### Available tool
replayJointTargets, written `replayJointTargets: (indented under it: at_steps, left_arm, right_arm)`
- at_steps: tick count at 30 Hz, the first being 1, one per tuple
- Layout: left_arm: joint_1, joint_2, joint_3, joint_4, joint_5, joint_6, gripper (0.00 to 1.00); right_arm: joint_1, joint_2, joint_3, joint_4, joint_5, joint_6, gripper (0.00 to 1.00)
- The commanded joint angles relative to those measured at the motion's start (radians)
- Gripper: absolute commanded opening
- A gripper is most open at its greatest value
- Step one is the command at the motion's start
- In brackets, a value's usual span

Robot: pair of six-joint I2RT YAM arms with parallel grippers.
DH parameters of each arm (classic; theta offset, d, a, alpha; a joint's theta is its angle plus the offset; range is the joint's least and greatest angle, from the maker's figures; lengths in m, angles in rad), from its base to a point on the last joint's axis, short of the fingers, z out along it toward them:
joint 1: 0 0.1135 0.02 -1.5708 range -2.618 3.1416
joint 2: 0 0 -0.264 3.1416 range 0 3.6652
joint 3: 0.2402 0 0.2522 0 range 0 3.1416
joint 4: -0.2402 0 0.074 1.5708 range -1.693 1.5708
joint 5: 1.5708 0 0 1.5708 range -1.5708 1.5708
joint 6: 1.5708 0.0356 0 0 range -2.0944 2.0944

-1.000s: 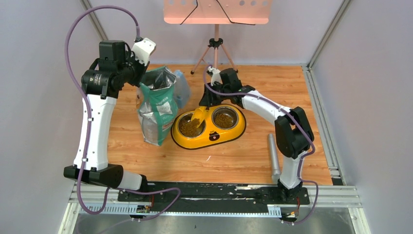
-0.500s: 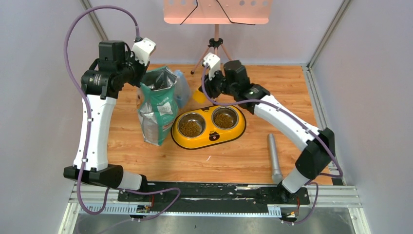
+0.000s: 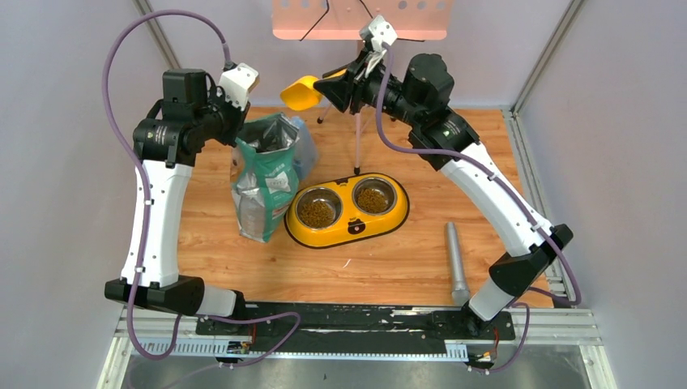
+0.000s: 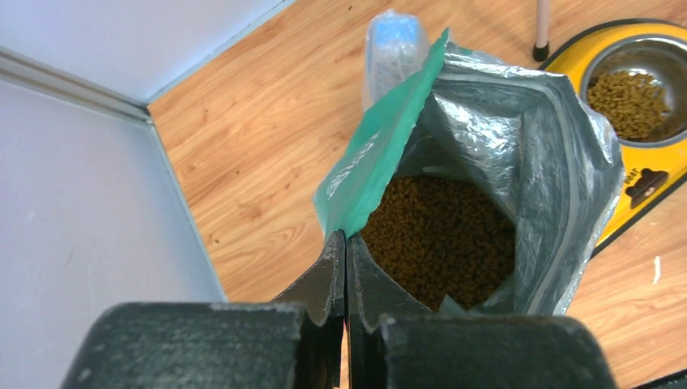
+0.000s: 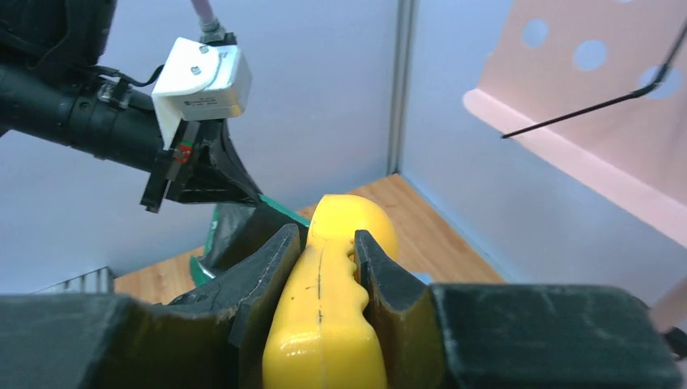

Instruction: Serve the pet food

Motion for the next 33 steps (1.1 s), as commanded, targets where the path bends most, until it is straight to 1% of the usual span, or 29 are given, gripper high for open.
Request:
replayJointTargets:
  at_steps: [1, 5, 9, 14, 18, 21, 24, 27, 30, 33]
  left_arm:
    - [0.004, -0.074, 0.049, 0.152, 0.115, -0.049, 0.00]
    - [0.003, -0.075, 0.053, 0.149, 0.130, -0.063, 0.00]
    - [0.004, -0.079, 0.049, 0.146, 0.138, -0.066, 0.00]
    - [0.003, -0.083, 0.036, 0.145, 0.133, -0.058, 0.00]
    - [0.004, -0.064, 0.058, 0.145, 0.129, -0.040, 0.00]
    - [0.004, -0.036, 0.092, 0.154, 0.138, -0.017, 0.00]
    - [0.004, 0.013, 0.114, 0.202, 0.148, -0.015, 0.00]
    - [0.004, 0.051, 0.181, 0.211, 0.166, -0.031, 0.00]
    - [0.004, 0.045, 0.201, 0.216, 0.183, -0.049, 0.00]
    - [0.004, 0.004, 0.151, 0.209, 0.200, -0.051, 0.00]
  right_arm:
    - [-0.002, 0.054, 0.008, 0.064, -0.141, 0.112, 0.00]
    - [-0.002, 0.087, -0.027, 0.062, -0.237, 0.065, 0.00]
    - [-0.007, 0.079, -0.086, 0.047, -0.261, 0.009, 0.00]
    - [-0.008, 0.081, -0.082, 0.024, -0.301, -0.019, 0.00]
    - [-0.008, 0.139, -0.008, -0.027, -0.341, -0.058, 0.00]
    - [0.003, 0.222, 0.055, -0.055, -0.359, -0.098, 0.00]
    - [0.017, 0.321, 0.169, -0.123, -0.380, -0.125, 0.00]
    - [0.029, 0.396, 0.282, -0.193, -0.401, -0.130, 0.00]
    - [0.040, 0.394, 0.315, -0.232, -0.443, -0.132, 0.00]
    - [0.048, 0.352, 0.264, -0.232, -0.432, -0.156, 0.00]
